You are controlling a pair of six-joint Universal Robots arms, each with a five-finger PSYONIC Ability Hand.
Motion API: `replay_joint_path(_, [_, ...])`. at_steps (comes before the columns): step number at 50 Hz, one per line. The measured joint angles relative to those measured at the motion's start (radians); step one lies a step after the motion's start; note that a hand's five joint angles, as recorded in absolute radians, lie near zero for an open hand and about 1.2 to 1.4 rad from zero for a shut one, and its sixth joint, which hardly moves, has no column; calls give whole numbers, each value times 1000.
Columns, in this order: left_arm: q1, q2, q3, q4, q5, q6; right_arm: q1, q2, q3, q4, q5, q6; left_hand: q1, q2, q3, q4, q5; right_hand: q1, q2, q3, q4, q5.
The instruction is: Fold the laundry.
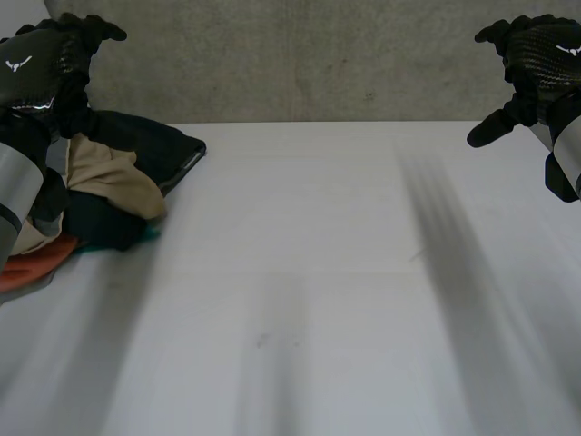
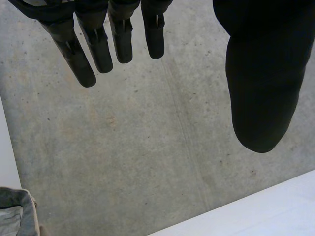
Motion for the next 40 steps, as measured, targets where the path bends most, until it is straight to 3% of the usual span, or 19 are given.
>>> replay_joint_path(4, [0,0,0,0,-1,0,0,0,0,0,0,-1,-114,-100,-97,-112,-97,-82,-91,-96,-94,-86])
replay_joint_path(17, [4,1,2,-1,-4,3,0,0,0,0,-1,-1,-114,-100,-97,-113,-97,-82,-92,-97,-98,-86])
replay_joint_path(21, [37,-10,24,4,-26,61,0,0,0,0,-3,-2,-114,-100,-97,-113,-97,-82,-92,-97,-98,-86])
replay_joint_path(27, [179,-163,128,35,-129,375,2,0,0,0,-9,-2,-114,-100,-97,-113,-97,-82,-92,-97,-98,-86])
replay_joint_path(34, [248,-500,326,101,-192,801,4,0,0,2,-11,-4,-114,-100,-97,-113,-97,-82,-92,-97,-98,-86])
replay_joint_path(40, [292,-748,492,130,-182,974,4,2,1,3,-11,-4,-114,-100,-99,-113,-97,-82,-92,-97,-98,-86])
